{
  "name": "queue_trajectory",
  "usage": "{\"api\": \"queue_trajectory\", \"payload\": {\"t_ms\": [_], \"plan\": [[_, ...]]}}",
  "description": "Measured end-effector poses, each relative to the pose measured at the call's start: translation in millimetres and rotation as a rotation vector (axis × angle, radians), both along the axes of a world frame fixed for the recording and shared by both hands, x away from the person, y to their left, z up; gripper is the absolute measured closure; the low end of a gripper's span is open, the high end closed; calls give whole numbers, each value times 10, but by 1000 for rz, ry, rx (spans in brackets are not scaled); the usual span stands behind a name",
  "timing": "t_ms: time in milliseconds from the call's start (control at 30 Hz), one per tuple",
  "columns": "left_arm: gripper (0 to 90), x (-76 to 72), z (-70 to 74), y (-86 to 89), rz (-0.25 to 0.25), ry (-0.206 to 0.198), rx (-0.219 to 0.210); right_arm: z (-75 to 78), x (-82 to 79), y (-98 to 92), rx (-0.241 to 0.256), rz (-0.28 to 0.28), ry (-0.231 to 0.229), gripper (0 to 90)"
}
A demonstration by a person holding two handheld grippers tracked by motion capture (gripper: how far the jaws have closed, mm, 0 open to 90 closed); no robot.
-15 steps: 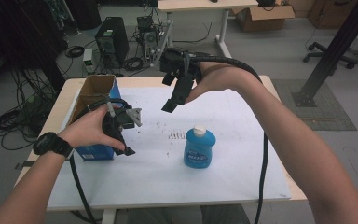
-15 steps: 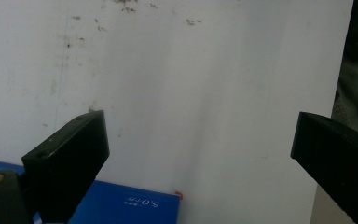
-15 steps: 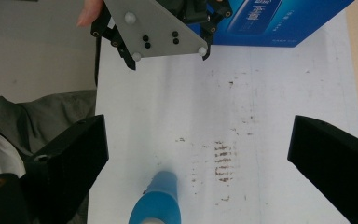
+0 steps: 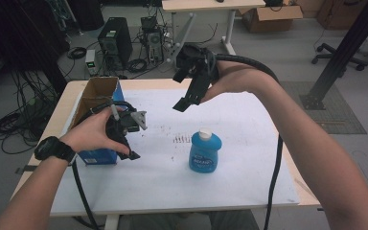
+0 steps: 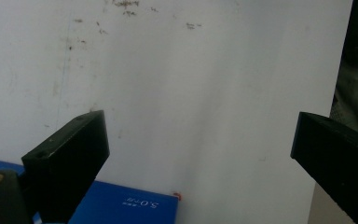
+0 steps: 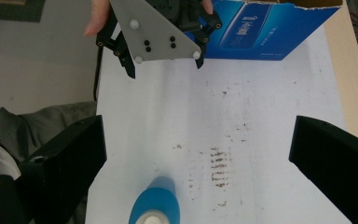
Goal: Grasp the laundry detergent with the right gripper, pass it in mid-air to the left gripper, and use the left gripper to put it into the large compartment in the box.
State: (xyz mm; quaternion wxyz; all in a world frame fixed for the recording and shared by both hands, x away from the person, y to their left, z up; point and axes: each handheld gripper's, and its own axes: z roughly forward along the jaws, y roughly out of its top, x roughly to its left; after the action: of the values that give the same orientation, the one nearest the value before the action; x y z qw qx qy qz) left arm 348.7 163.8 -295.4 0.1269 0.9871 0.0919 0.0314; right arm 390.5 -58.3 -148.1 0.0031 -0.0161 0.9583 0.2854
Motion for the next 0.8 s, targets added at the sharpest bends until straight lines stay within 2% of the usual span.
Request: {"api": "queue_trajectory", "payload": {"t_ms": [133, 167, 233, 367, 400, 533, 567, 633, 700, 800], "plan": [[48, -8, -1, 4, 5, -5, -9, 0, -6, -116, 38, -4, 0, 31], [48, -11, 1, 3, 10, -1, -5, -3, -15, -205, 60, -14, 3, 25], [48, -11, 3, 4, 8, -1, -3, -7, -19, -250, 68, -20, 1, 25], [48, -23, 5, 7, 15, -6, -9, -33, -53, -445, 125, -43, -7, 24], [48, -26, 6, 6, 9, -10, -8, -54, -69, -535, 154, -47, -12, 24], [48, -36, 0, -1, 13, -13, -8, -96, -84, -656, 188, -58, -9, 23], [48, -38, 0, -4, 12, -11, -10, -132, -90, -749, 216, -70, -13, 23], [48, -40, 1, -8, 17, -13, -11, -144, -93, -778, 224, -72, -11, 23], [48, -42, 5, -15, 18, -15, -18, -205, -123, -899, 261, -75, -12, 23], [48, -41, 12, -21, 17, -16, -25, -278, -149, -990, 283, -81, -9, 24]]}}
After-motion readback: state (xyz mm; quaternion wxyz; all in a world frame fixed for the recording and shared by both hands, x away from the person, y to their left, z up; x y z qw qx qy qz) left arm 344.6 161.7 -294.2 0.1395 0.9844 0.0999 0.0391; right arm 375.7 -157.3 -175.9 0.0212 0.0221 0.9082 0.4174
